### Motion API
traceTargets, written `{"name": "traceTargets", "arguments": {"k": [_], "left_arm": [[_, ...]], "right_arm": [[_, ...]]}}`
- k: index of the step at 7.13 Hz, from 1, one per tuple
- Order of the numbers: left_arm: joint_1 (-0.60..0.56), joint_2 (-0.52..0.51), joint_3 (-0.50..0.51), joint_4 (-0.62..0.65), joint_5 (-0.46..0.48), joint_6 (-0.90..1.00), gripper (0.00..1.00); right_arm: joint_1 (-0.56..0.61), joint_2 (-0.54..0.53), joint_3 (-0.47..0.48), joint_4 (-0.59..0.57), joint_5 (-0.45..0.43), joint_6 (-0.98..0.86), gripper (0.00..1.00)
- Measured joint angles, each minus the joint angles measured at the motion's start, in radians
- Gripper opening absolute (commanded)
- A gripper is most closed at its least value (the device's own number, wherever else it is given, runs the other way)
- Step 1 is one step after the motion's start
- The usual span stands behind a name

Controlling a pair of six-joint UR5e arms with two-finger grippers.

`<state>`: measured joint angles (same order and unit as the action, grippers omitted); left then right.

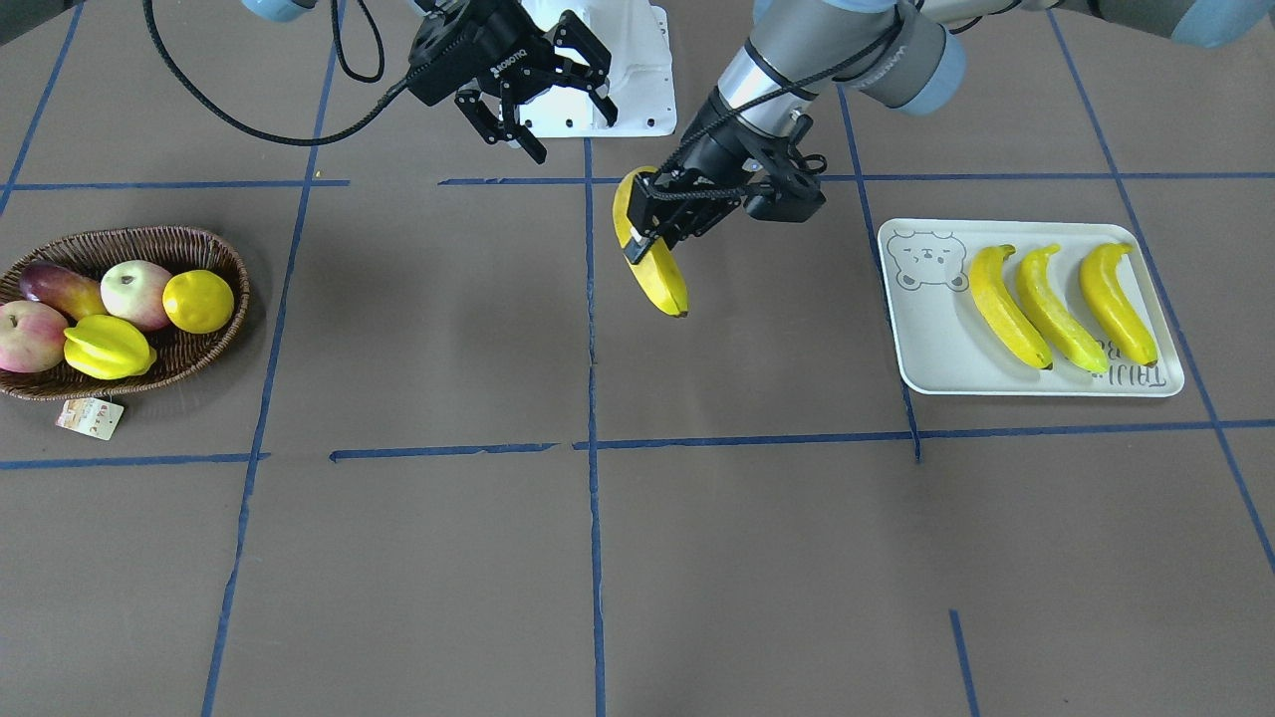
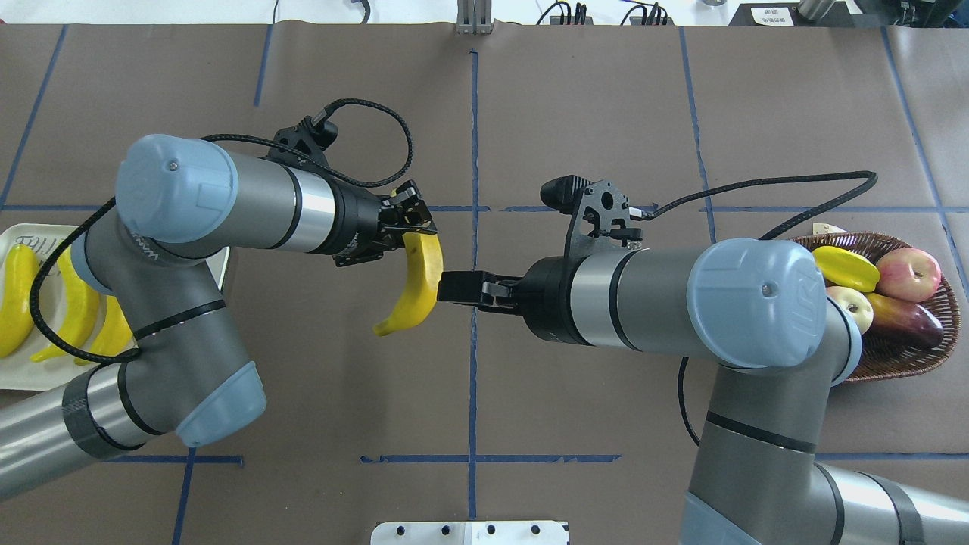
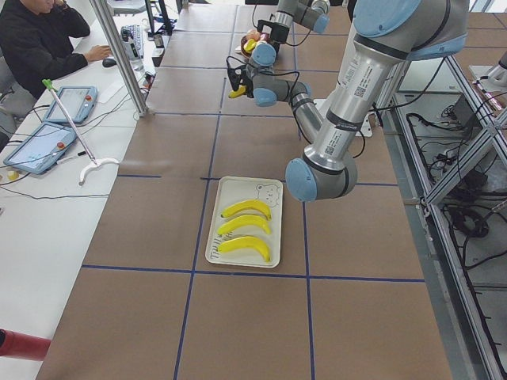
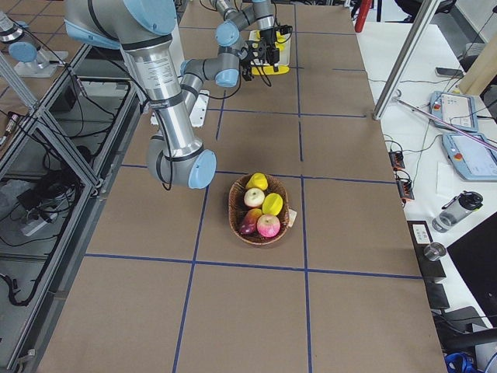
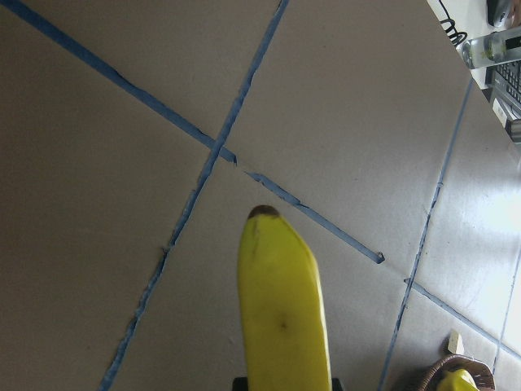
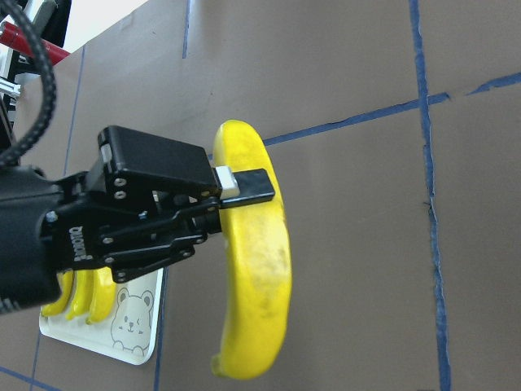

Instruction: Transfer all bananas from basket to plate

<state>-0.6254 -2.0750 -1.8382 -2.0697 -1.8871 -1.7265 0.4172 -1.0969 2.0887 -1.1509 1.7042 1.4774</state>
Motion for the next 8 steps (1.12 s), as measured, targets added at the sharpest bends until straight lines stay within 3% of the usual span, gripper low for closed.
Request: {"name": "traceTargets", "arguments": {"k": [2,5,8], "left_arm": [[-0.081,0.114,-0.012,0.098,-0.049,0.164,0.00],[-0.182,0.343,-0.009,0.108,-0.058,0.373,0.00],[-0.216,0.420,0.013,0.105,-0.057,0.439,0.05]], "right_arm": [[0.015,-0.006,0.034,-0.055,0.006,0.000,1.00],[0.037,-0.008,0.046,-0.090,0.015,0.000,1.00],[0.046,-0.017,0.048,-0.092,0.015,0.000,1.00]]}}
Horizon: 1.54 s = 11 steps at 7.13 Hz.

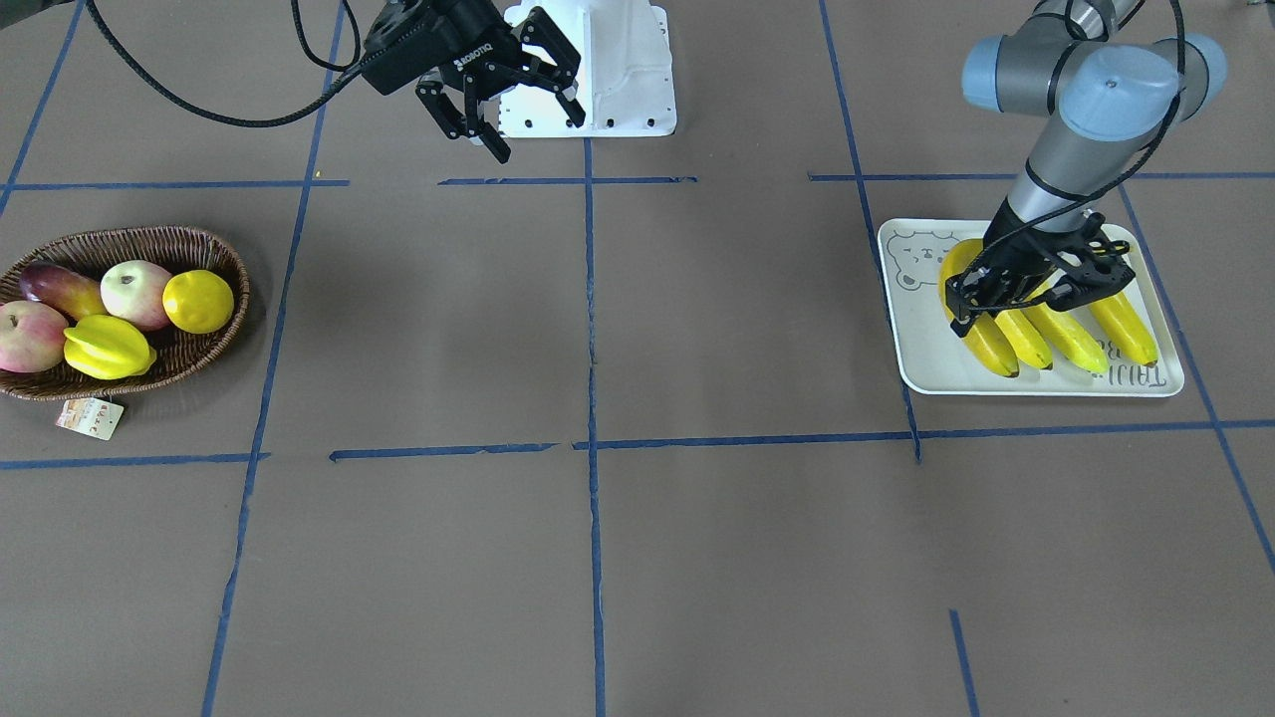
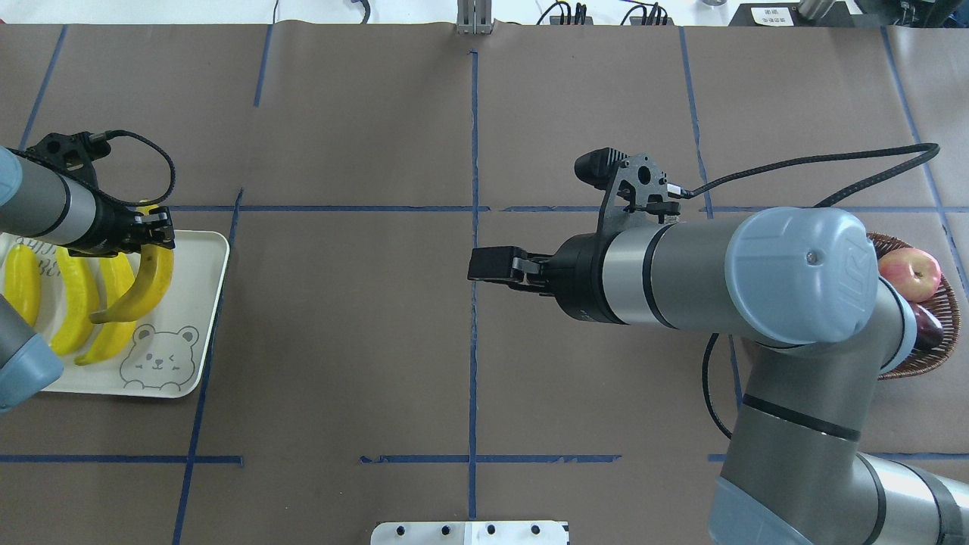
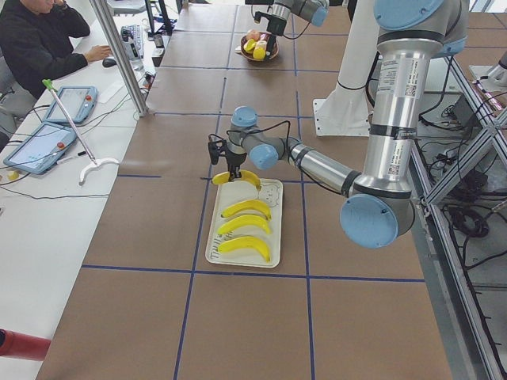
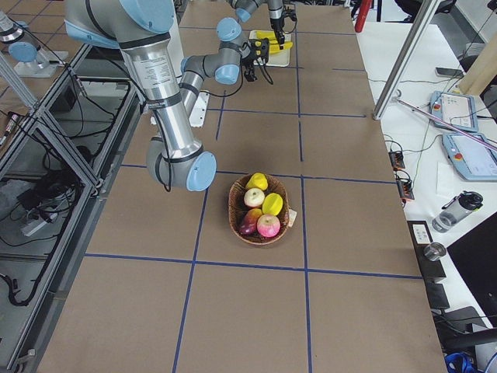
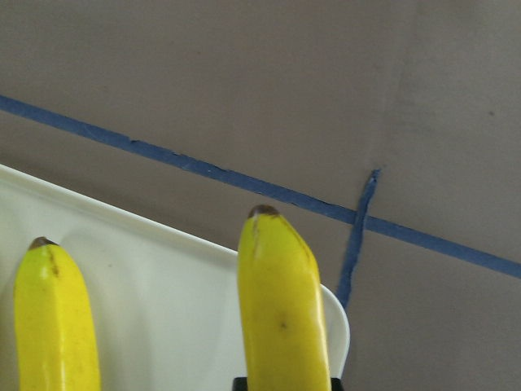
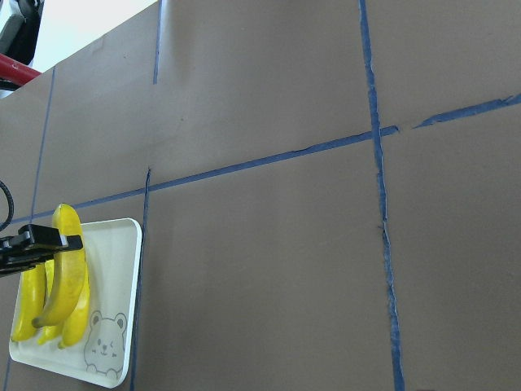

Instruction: Transfer all bananas from basket to plate

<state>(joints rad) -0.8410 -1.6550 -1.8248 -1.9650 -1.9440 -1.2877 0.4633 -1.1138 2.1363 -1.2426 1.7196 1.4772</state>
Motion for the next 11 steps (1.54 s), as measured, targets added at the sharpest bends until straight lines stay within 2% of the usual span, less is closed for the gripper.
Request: {"name": "traceTargets", "arguments": {"k": [3,4,5,6,9,11], "left_arm": [[0.009,0.004,0.034,0.000,-0.005,-0.004,0.06],[0.022,0.002,0.039,0.000,-0.006,-0.005,0.10],[0.040,0.000,0.044,0.000,-0.006,-0.005,0.35],[0.059,-0.001,0.047,0.000,-0.006,-0.005,0.99],[0.081,0.003,0.049,-0.015,-0.006,0.005,0.99],[0.073,0.007,-0.007,-0.012,-0.021,0.008,0.99]], "right_arm": [[0.006,-0.011,0.003,0.000,0.003,0.000,1.00],[0.008,-0.014,0.005,0.000,0.004,0.000,1.00],[0.009,-0.015,0.007,0.000,0.004,0.000,1.00],[0.010,-0.018,0.008,0.000,0.005,0.000,1.00],[0.031,-0.033,0.009,-0.003,0.023,-0.001,1.00],[0.126,-0.039,0.011,-0.074,0.125,-0.039,1.00]]}}
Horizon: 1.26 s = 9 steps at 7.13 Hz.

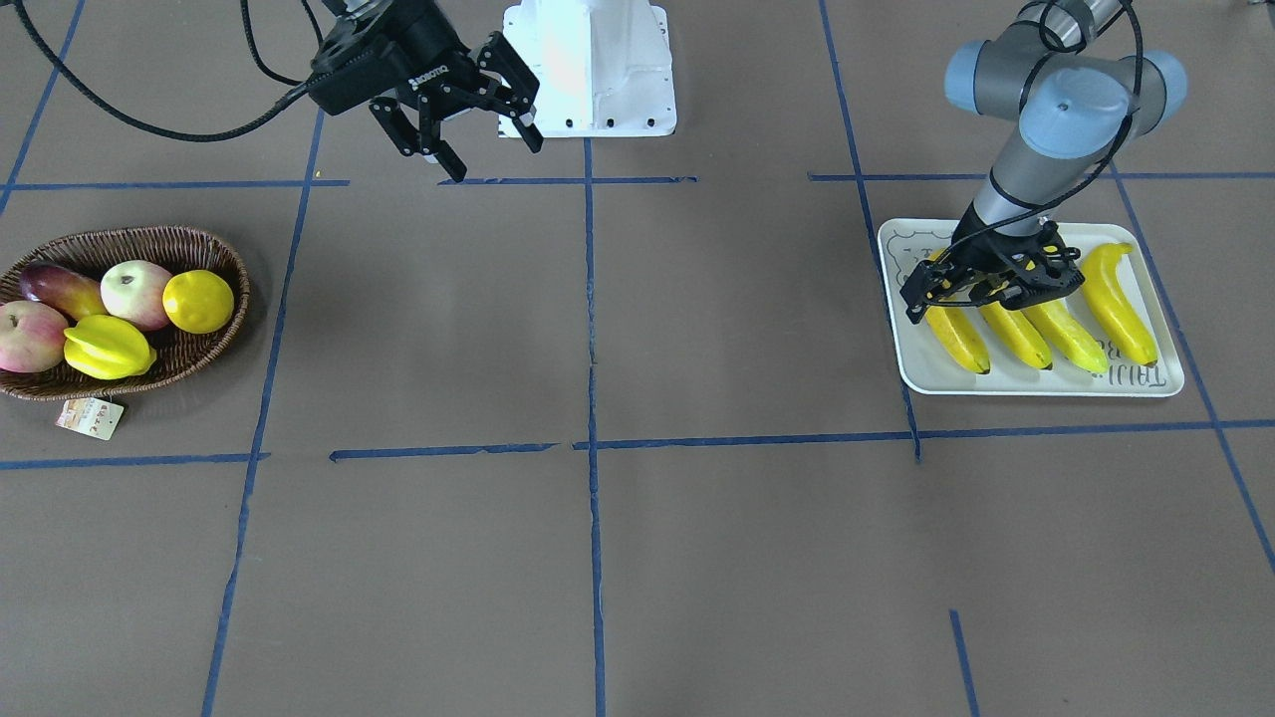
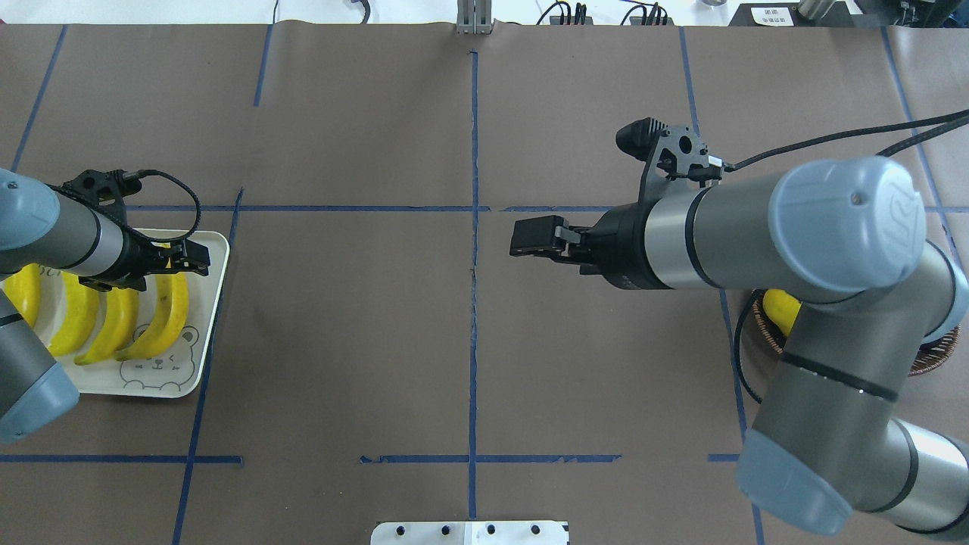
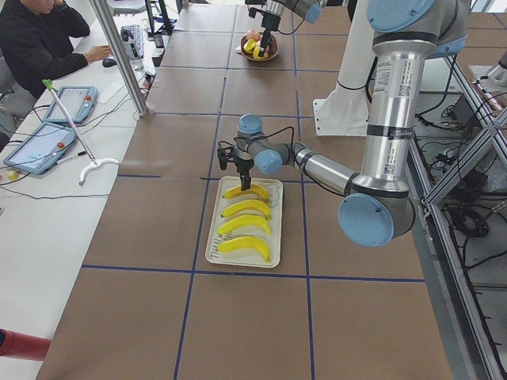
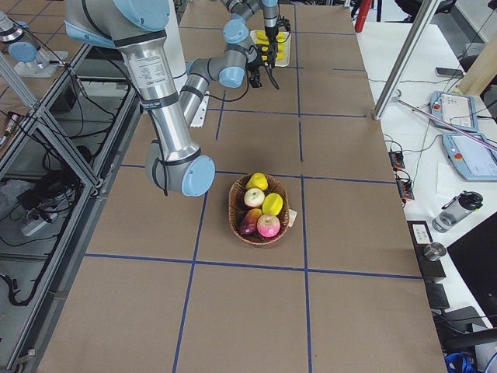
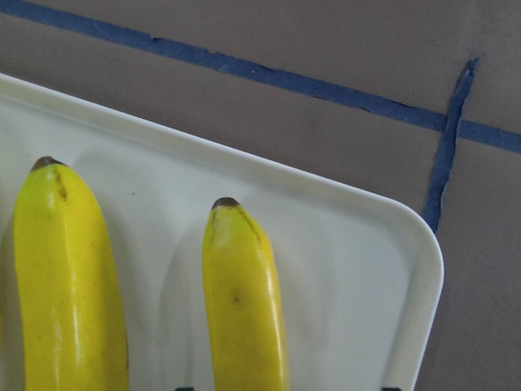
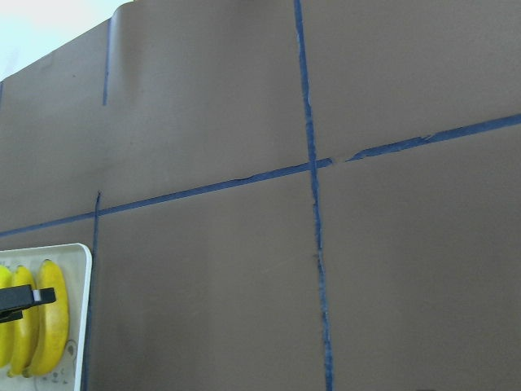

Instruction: Transfer all bananas from basket to plate

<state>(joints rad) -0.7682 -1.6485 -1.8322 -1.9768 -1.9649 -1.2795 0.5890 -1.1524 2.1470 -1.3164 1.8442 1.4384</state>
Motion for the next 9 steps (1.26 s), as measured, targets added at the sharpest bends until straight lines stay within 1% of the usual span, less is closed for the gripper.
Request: {"name": "traceTargets", "arguments": {"k": [1,2,3,4,5,6,7,8,9], "left_arm": [[-0.037,0.003,-0.042,0.023,-0.035,0.029,1.00],[-0.102,0.007,-0.068,0.048,-0.077,0.109,1.00],[-0.174,0.012,-0.079,0.079,-0.111,0.224,1.00],[-0.248,0.016,-0.082,0.131,-0.130,0.359,1.00],[-0.323,0.025,-0.081,0.199,-0.139,0.527,1.00],[-0.412,0.048,-0.078,0.268,-0.158,0.713,1.00],[-0.510,0.086,-0.066,0.311,-0.220,0.885,1.00],[-0.602,0.126,-0.040,0.328,-0.305,1.027,1.00],[-0.680,0.158,-0.004,0.333,-0.371,1.135,1.00]], "right_arm": [[0.075,-0.003,0.001,-0.065,0.076,-0.077,1.00],[0.152,-0.008,0.001,-0.148,0.149,-0.196,1.00],[0.219,-0.018,0.000,-0.244,0.203,-0.339,1.00],[0.277,-0.045,-0.002,-0.321,0.234,-0.496,1.00],[0.343,-0.092,-0.006,-0.357,0.263,-0.647,1.00],[0.430,-0.152,-0.018,-0.370,0.317,-0.795,1.00],[0.531,-0.215,-0.044,-0.374,0.398,-0.942,1.00],[0.644,-0.279,-0.089,-0.374,0.488,-1.105,1.00],[0.758,-0.346,-0.148,-0.373,0.563,-1.287,1.00]]}}
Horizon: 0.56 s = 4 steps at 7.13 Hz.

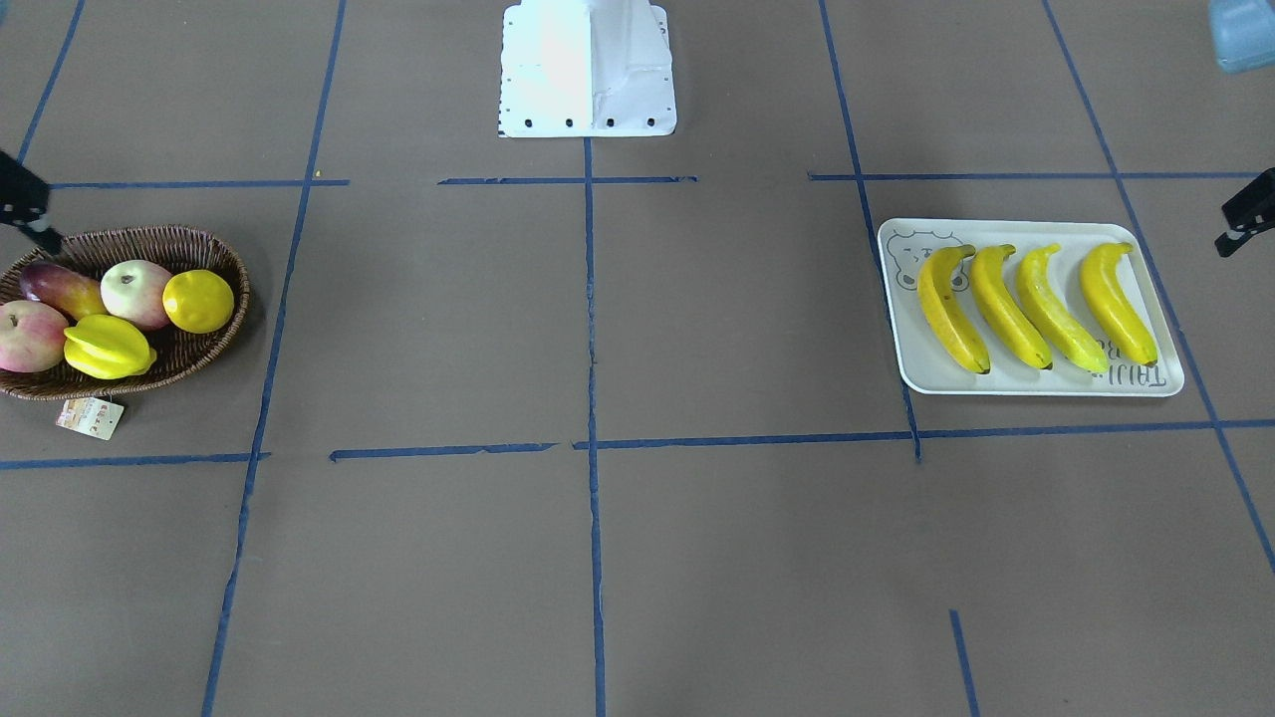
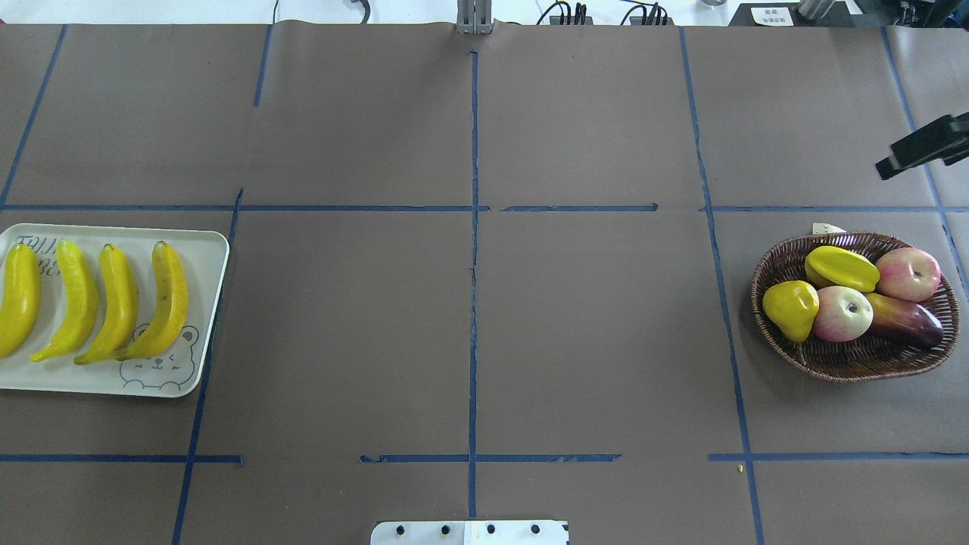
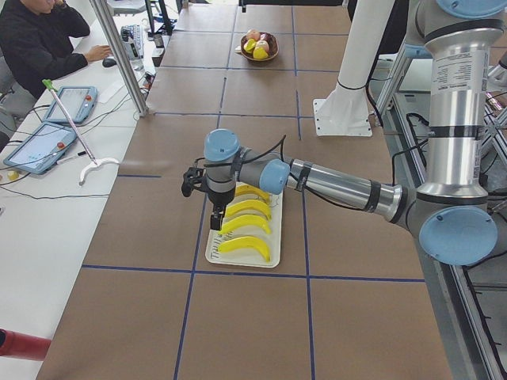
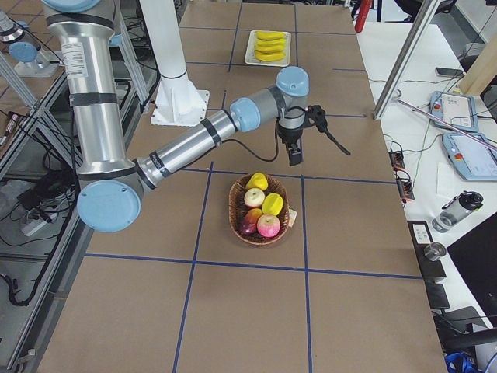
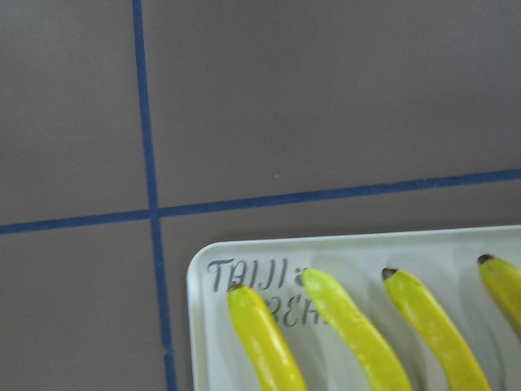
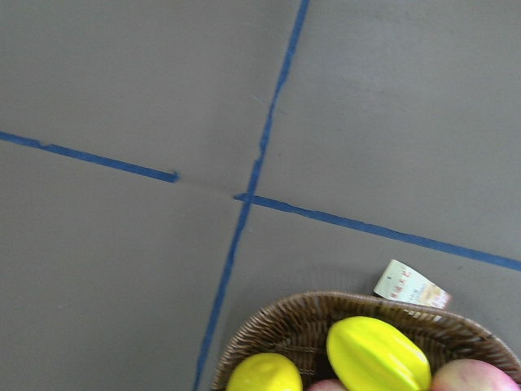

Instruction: Transfer all bananas from basket to plate

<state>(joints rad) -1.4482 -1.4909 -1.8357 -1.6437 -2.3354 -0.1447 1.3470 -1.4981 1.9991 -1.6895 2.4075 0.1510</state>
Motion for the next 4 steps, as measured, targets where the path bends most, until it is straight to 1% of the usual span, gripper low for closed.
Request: {"name": "traceTargets", "arguments": {"k": [1,2,3,4], "left_arm": [[-0.047,0.022,0.039,0.000,-0.029,0.065,1.00],[-0.069,0.033,0.086,-0.004,-0.042,0.098,1.00],[-0.077,0.039,0.124,-0.012,-0.046,0.110,1.00],[-0.082,0.042,0.143,-0.016,-0.048,0.114,1.00]], "right_arm": [[0.097,-0.065,-0.055,0.002,0.039,-0.166,1.00],[0.164,-0.109,-0.095,0.005,0.050,-0.271,1.00],[0.193,-0.125,-0.122,0.008,0.031,-0.318,1.00],[0.205,-0.130,-0.149,0.010,-0.008,-0.336,1.00]]}}
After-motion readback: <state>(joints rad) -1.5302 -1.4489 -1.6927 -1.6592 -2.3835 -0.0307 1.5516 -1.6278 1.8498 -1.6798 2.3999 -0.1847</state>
